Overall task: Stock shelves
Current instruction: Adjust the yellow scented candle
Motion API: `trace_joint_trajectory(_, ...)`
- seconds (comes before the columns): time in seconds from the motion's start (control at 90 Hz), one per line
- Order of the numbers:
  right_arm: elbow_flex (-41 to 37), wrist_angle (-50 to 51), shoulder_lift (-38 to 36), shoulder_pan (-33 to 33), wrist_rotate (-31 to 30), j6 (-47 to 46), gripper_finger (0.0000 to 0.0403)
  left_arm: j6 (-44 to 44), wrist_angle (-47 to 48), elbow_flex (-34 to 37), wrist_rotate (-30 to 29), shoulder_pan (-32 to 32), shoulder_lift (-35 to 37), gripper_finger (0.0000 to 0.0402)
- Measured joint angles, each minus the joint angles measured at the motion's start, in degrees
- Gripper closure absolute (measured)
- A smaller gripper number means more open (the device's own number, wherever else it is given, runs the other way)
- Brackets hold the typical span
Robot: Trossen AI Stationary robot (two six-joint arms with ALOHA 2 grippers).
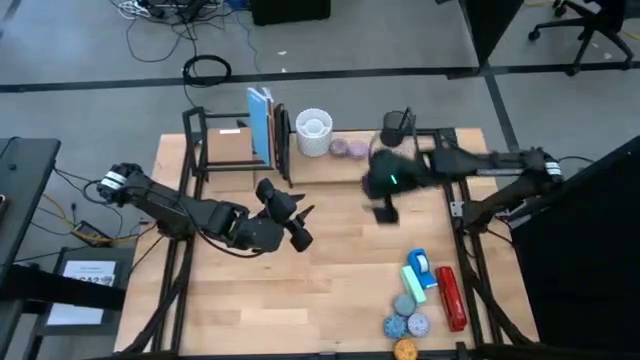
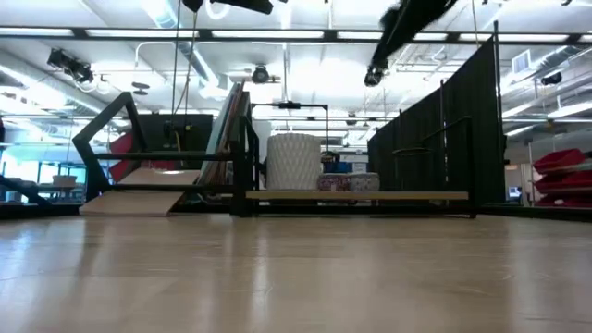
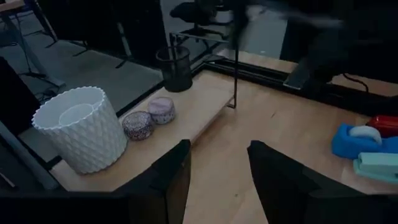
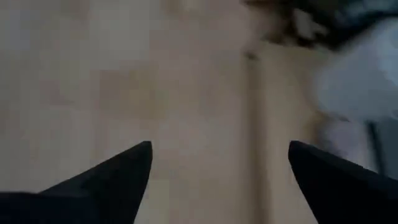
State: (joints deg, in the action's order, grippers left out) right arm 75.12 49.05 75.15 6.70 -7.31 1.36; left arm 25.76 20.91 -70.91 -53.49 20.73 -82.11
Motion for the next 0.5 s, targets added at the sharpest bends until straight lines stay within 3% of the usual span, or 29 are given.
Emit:
trace_joint_trajectory(0.122,-3.4,-3.0,-0.1,8.2,6.3,-10.4,0.0058,0.0,0.4,0.0,0.7,0.0,0.0,0.0259)
trace_joint_trajectory(0.256,-6.5,-7.3,3.2,17.2,15.4,-8.5,0.0058,-0.7,0.4,0.0,1.6,0.1,0.0,0.0259)
trace_joint_trajectory(0.5,-6.9,-16.5,13.5,32.9,16.0,-2.6,0.0058,-1.5,0.4,0.0,2.7,0.1,0.0,0.0259)
